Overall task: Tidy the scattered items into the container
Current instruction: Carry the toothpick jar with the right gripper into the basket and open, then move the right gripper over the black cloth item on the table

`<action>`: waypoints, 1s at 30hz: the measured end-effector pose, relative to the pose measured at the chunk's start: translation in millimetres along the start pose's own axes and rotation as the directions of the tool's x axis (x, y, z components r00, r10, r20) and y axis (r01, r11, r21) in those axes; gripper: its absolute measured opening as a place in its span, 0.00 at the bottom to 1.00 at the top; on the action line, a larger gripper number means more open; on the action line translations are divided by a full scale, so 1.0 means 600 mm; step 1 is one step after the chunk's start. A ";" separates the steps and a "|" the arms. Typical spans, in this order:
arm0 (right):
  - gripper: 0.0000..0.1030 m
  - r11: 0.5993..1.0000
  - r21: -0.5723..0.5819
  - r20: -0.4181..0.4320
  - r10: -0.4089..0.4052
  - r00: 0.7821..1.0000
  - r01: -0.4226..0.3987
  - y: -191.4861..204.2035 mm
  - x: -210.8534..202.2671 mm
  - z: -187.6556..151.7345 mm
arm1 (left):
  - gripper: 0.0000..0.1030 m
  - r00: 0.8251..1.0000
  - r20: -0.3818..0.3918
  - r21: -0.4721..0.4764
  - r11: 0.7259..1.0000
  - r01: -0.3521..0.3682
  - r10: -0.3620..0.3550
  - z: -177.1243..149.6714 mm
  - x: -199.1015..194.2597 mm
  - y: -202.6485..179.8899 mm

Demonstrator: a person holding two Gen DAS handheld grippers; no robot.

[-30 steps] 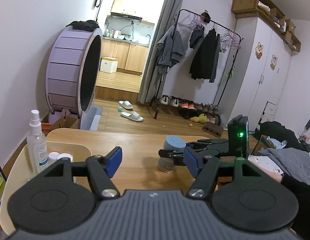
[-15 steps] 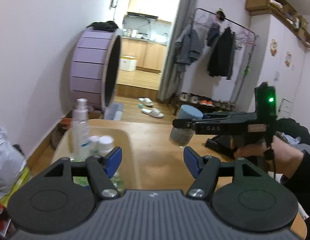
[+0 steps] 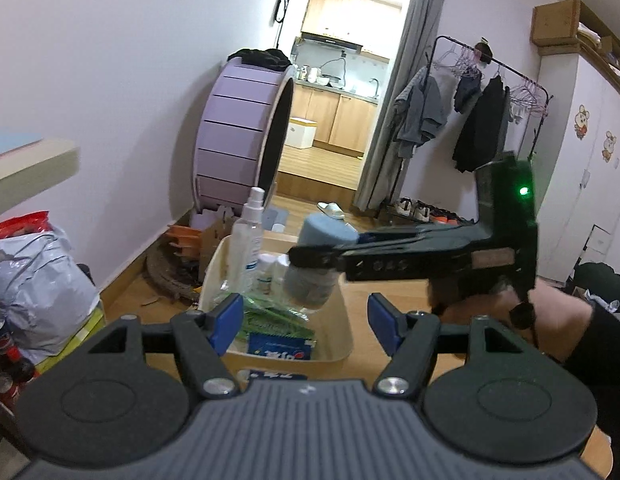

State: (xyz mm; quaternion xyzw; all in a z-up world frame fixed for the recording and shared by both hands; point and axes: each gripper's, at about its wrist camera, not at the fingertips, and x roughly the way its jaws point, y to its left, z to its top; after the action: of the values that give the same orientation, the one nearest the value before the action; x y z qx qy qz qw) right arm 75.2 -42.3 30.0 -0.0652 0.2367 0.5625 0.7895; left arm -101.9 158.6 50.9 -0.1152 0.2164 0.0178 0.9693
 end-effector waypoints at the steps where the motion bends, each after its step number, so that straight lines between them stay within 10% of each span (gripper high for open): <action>1: 0.47 1.000 0.002 -0.009 0.016 1.000 -0.016 0.005 0.010 -0.002 | 0.66 1.000 0.001 -0.001 1.000 -0.007 0.007 -0.001 -0.003 0.004; 13: 0.48 0.994 -0.039 -0.090 0.097 0.991 -0.101 0.053 0.075 -0.018 | 0.66 0.993 -0.016 0.028 0.993 -0.117 0.117 -0.007 -0.026 0.027; 30: 0.74 0.997 -0.071 -0.063 0.020 0.998 -0.025 0.039 0.031 -0.014 | 0.66 0.986 -0.067 0.034 0.988 -0.150 0.152 -0.008 -0.007 0.037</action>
State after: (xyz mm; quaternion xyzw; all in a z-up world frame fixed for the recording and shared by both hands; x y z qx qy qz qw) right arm 55.8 -20.9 18.0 -0.1085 0.2416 0.5771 0.7725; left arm -109.5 179.1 43.9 -0.0851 0.2584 0.0841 0.9586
